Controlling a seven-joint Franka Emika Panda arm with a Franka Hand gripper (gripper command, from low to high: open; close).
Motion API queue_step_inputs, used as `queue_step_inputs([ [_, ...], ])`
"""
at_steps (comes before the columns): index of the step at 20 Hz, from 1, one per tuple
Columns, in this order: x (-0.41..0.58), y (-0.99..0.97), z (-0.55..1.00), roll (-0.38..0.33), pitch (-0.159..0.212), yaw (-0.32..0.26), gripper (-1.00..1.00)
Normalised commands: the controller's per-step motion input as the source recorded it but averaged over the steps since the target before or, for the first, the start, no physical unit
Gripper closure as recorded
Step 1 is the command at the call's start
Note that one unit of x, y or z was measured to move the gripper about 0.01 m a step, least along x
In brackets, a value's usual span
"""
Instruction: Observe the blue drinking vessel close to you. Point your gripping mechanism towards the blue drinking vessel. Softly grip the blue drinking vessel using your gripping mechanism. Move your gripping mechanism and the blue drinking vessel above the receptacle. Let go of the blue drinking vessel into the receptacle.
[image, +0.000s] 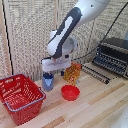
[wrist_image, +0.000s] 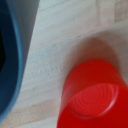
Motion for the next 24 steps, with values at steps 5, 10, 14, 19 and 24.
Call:
queue_step_inputs([
  [5,0.0,0.01,-0.01,0.0,0.0,0.0,-1.0],
  [10,0.254,0.0,-0.16,0.0,-0.016,0.024,1.0],
  [14,0.114,0.0,-0.04,0.0,-0.002,0.014,1.0],
  [19,0.0,0.03,0.0,0.0,0.0,-0.022,1.0],
  [24,-0.001,0.04,0.06,0.0,0.0,-0.039,1.0],
])
